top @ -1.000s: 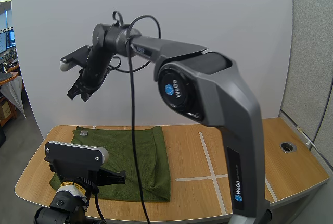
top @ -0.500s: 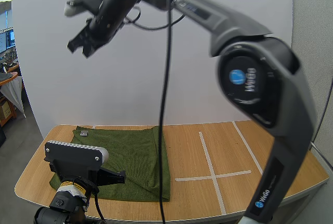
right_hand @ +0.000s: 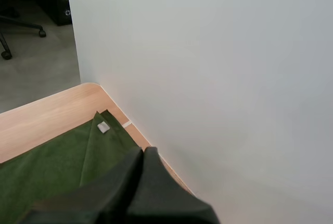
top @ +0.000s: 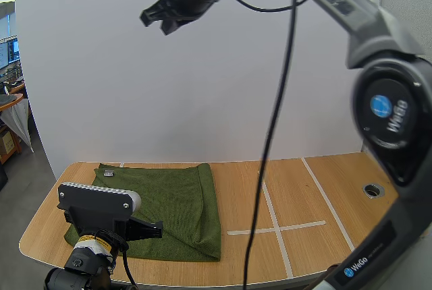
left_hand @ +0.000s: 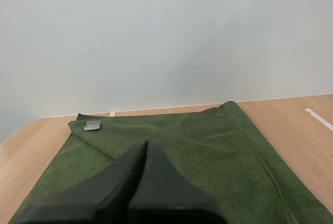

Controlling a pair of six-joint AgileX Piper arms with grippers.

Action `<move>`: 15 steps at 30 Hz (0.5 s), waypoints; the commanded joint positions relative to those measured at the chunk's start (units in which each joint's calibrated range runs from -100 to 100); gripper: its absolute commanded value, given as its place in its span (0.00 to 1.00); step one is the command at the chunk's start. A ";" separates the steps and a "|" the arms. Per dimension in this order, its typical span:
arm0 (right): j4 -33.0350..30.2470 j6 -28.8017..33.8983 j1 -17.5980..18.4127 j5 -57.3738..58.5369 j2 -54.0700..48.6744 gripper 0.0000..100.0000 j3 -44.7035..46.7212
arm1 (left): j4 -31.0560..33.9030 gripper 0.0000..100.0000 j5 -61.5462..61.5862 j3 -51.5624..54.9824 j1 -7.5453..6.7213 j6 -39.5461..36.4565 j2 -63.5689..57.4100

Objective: Fold the towel

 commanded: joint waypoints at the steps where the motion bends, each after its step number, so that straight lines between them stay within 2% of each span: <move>1: 0.58 -0.75 -0.46 0.02 -8.63 0.00 10.76 | -0.54 0.00 -0.71 0.14 0.14 -0.03 0.00; 10: -1.21 -0.87 -0.46 0.02 -24.57 0.00 27.10 | -0.54 0.00 -1.31 0.14 0.10 -0.03 0.00; 15: -4.58 0.43 -0.46 0.02 -32.21 0.00 33.74 | -0.72 0.00 -12.03 -0.63 0.10 -0.03 0.00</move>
